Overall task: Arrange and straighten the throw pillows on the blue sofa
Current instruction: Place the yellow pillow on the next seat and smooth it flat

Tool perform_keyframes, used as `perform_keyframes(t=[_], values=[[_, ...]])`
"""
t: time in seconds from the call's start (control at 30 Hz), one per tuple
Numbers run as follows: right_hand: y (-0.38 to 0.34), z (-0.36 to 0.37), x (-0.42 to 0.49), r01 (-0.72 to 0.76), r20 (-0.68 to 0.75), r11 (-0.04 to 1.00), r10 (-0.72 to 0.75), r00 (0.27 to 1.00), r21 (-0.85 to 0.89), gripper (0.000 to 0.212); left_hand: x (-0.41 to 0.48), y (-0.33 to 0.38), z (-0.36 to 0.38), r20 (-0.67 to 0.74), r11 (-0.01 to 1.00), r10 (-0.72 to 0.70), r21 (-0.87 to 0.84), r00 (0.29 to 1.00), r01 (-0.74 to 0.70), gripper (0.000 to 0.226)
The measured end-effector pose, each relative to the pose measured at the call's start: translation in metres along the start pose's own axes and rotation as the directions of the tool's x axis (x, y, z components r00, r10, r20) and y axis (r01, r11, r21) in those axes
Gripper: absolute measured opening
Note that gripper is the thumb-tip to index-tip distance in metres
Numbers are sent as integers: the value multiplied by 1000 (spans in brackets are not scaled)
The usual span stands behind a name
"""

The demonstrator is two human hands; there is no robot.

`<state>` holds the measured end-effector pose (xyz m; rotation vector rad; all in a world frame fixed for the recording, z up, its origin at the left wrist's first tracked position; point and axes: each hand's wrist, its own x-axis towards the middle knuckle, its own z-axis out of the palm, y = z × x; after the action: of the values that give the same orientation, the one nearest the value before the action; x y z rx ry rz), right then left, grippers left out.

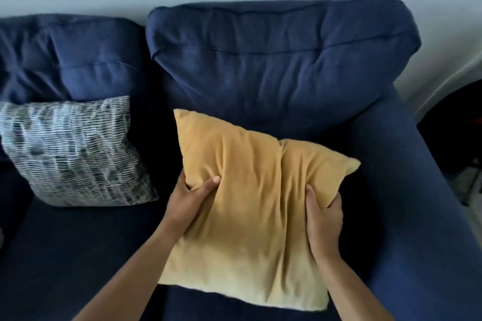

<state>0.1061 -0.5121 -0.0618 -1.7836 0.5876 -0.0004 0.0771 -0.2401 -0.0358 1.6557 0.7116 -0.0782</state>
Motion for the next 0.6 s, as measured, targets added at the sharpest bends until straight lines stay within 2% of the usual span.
perform_keyframes(t=[0.07,0.13,0.27,0.37,0.6], values=[[-34,5,14,96,14,994,-97,995,49,72,3,21,-5,-27,992,99,-76,995,-100,78],[-64,15,33,180,14,979,-182,983,92,69,13,40,-8,-60,974,181,-125,982,-187,71],[-101,37,77,293,-10,951,-293,956,99,60,44,62,-5,-83,946,269,-165,960,-279,81],[-108,53,106,323,-25,945,-322,947,47,63,70,60,-4,-76,948,259,-171,963,-268,91],[-83,66,135,289,-35,953,-293,955,-89,62,99,34,-1,-55,979,158,-123,986,-163,108]])
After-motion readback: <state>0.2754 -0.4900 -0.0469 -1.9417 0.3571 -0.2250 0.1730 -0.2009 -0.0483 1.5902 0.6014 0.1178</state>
